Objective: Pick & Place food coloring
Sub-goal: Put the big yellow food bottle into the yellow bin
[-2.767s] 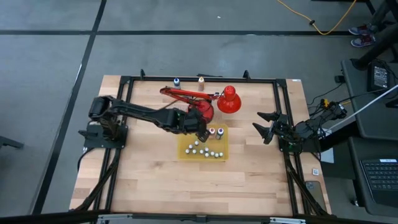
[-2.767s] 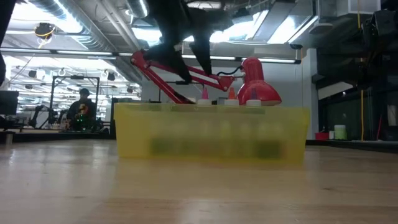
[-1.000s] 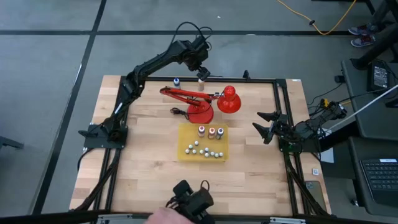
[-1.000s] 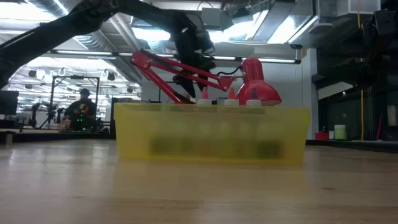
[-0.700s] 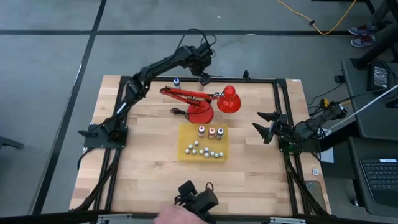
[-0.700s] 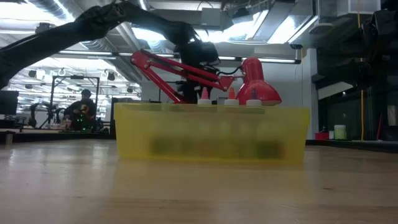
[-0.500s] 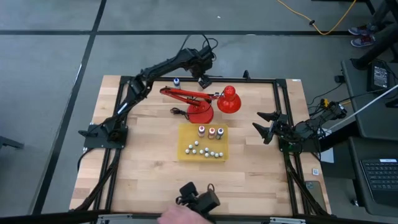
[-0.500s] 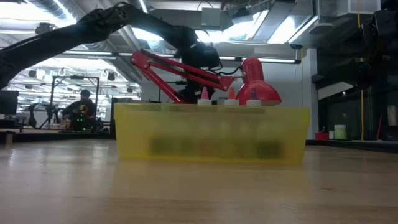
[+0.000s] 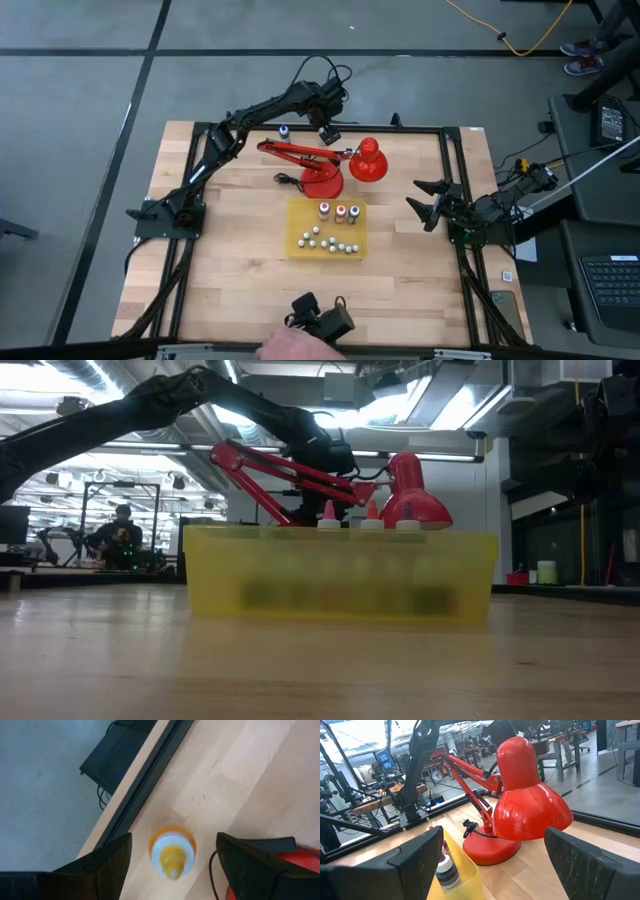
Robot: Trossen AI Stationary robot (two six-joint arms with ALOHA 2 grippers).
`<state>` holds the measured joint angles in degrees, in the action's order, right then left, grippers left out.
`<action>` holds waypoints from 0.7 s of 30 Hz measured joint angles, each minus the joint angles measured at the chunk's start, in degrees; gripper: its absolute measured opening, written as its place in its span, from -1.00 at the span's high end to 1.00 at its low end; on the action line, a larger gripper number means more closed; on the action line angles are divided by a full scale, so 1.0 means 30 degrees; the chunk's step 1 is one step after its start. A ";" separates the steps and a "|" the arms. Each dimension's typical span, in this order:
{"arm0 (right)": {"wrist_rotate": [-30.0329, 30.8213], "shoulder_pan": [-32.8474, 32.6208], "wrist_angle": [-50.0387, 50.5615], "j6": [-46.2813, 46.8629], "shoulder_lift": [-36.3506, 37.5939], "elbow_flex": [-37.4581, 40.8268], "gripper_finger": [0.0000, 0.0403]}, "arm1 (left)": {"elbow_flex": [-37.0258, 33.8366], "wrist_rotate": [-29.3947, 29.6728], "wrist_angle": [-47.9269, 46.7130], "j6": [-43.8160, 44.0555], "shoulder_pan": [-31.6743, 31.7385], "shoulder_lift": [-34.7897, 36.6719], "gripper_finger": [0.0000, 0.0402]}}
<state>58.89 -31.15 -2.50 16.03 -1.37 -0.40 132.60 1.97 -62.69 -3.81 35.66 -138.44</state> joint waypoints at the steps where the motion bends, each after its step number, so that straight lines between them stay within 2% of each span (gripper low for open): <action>1: 0.0000 0.0005 0.0000 0.0000 -0.0005 0.0003 -0.72 | 0.0006 -0.0012 0.0041 0.0000 0.0000 -0.0048 -0.41; 12: 0.0000 -0.0001 0.0000 0.0000 -0.0005 0.0000 -0.72 | -0.0008 -0.0012 -0.0155 -0.0489 -0.0001 -0.0134 -0.39; 21: 0.0000 -0.0002 0.0000 0.0000 -0.0001 0.0000 -0.72 | -0.0008 0.0111 0.0187 -0.0503 0.0022 -0.0134 -0.15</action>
<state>58.89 -31.16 -2.50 16.03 -1.38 -0.40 132.57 2.31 -62.13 -5.32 35.73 -138.85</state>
